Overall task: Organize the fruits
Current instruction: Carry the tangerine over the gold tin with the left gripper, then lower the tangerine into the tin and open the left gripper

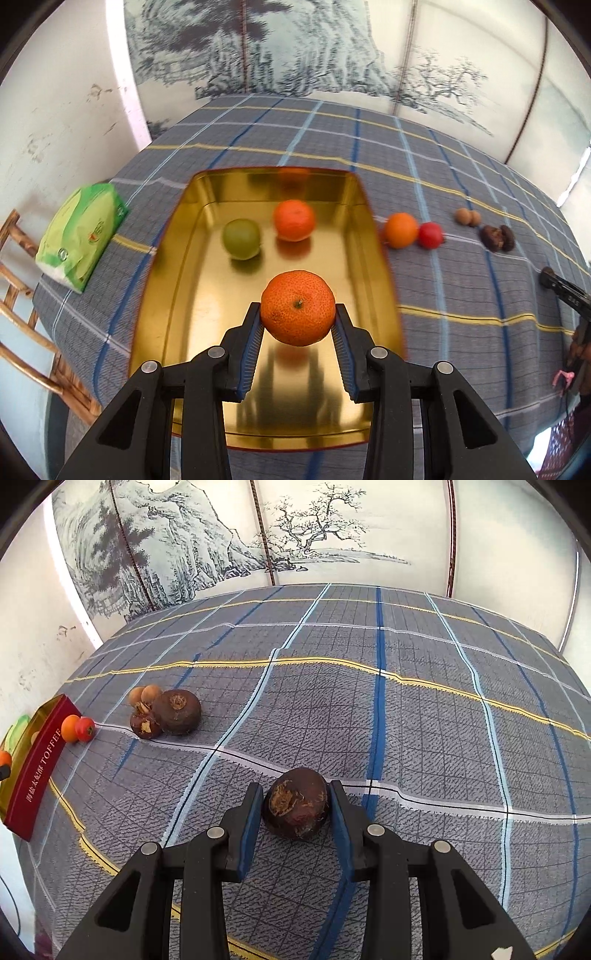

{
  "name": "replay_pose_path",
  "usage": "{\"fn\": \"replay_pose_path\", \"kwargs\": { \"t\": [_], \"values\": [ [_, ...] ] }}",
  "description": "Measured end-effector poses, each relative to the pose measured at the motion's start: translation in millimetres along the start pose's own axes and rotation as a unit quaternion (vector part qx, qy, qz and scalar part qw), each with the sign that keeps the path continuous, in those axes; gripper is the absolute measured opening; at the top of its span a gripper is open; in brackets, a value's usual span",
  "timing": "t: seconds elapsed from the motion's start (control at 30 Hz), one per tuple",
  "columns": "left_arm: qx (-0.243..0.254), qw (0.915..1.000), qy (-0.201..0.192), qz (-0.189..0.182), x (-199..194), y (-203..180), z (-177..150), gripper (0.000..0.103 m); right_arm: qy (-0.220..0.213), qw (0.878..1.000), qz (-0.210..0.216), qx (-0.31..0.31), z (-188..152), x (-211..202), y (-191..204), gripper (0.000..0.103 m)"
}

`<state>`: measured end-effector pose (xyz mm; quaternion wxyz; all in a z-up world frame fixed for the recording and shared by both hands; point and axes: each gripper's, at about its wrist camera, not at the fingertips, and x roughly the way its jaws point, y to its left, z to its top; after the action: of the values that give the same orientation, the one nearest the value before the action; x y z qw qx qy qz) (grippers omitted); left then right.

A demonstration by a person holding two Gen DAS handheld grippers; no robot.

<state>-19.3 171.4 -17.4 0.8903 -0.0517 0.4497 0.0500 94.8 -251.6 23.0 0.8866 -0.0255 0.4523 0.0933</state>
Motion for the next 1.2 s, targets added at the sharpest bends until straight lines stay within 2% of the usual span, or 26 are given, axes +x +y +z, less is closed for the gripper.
{"fn": "replay_pose_path", "kwargs": {
  "t": [0.4,1.2],
  "values": [
    [-0.031,0.9991,0.023,0.018,24,44,-7,0.038,0.001,1.000,-0.003,-0.005,0,0,2,0.035],
    [-0.008,0.9989,0.019,0.042,44,40,-1,0.038,0.002,1.000,-0.005,-0.007,0,1,3,0.035]
  ]
}}
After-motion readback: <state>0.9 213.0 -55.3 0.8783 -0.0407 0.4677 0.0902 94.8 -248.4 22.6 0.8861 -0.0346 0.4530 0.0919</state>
